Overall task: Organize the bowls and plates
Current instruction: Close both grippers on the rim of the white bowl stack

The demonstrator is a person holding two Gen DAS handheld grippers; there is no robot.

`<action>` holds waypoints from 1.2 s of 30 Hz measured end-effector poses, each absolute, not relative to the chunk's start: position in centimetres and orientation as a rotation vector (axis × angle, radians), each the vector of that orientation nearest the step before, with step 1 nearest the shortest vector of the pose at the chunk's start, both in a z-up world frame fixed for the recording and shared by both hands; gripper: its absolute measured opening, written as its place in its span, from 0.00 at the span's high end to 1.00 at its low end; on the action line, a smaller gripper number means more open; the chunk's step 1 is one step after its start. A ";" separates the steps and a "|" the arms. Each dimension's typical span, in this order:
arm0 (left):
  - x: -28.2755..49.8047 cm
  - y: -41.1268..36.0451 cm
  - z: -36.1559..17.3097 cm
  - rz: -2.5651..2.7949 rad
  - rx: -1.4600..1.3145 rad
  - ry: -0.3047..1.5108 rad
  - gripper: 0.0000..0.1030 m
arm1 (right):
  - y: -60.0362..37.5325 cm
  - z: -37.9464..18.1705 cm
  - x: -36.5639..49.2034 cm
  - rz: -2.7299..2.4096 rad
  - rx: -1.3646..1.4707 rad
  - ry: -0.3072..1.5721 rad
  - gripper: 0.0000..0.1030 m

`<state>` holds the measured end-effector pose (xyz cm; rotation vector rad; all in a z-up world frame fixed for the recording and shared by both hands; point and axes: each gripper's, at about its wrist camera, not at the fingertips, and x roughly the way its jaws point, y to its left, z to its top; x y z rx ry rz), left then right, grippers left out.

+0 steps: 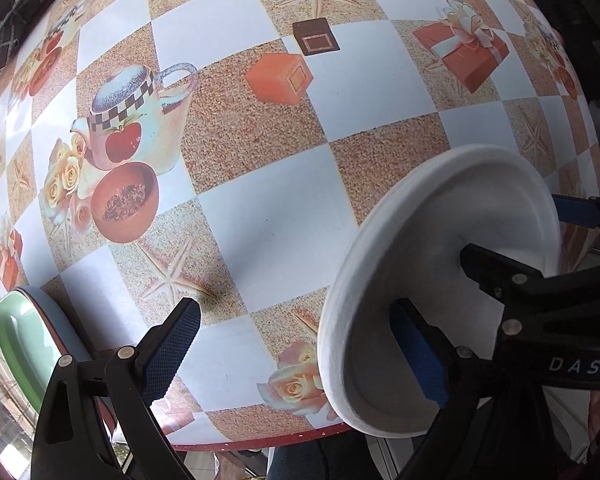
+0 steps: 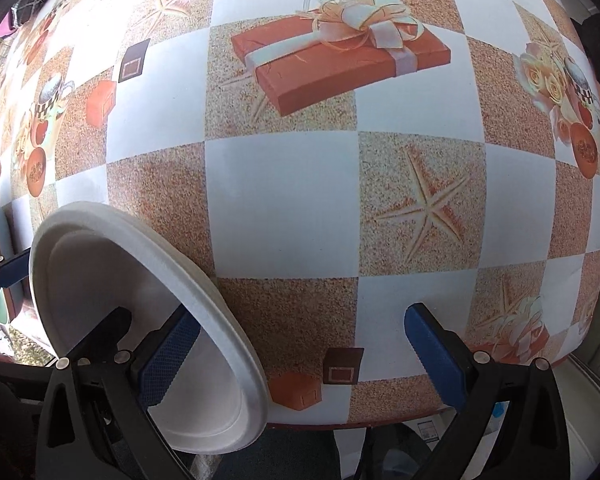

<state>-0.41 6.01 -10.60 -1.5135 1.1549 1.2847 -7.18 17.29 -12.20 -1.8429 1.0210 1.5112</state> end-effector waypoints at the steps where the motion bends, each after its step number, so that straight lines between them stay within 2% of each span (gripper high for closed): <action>1: -0.5 5.8 -10.8 1.296 -1.507 1.152 0.00 | 17.3 -12.2 -7.4 1.523 -1.837 1.010 0.01; 6: -1.6 4.3 -11.7 1.286 -1.579 1.085 0.00 | 16.4 -12.1 -7.6 1.552 -1.809 1.008 0.00; 21: -2.4 5.0 -12.2 1.252 -1.627 1.102 0.00 | 18.3 -12.5 -7.4 1.515 -1.842 1.041 0.00; 23: -2.3 5.0 -12.3 1.248 -1.648 1.103 0.01 | 18.6 -12.6 -7.1 1.477 -1.846 1.074 0.03; 25: -1.8 4.8 -11.9 1.239 -1.625 1.109 0.06 | 18.5 -12.4 -6.7 1.478 -1.840 1.099 0.12; 30: 0.1 5.1 -10.9 1.180 -1.544 1.118 0.39 | 17.9 -11.8 -6.3 1.477 -1.810 1.140 0.29; 31: 0.4 5.2 -10.8 1.163 -1.534 1.115 0.43 | 17.7 -11.6 -6.4 1.487 -1.809 1.138 0.39; 32: 0.6 5.3 -10.7 1.143 -1.529 1.108 0.55 | 17.5 -11.4 -6.7 1.505 -1.808 1.148 0.47; 33: 0.9 5.3 -10.7 1.112 -1.532 1.096 0.63 | 17.2 -11.2 -6.9 1.526 -1.807 1.172 0.66; 34: 1.0 5.4 -10.8 1.108 -1.533 1.103 0.63 | 17.1 -11.2 -7.3 1.539 -1.812 1.203 0.74; 36: 0.7 5.3 -10.9 1.094 -1.549 1.098 0.64 | 16.8 -11.1 -7.9 1.518 -1.839 1.169 0.74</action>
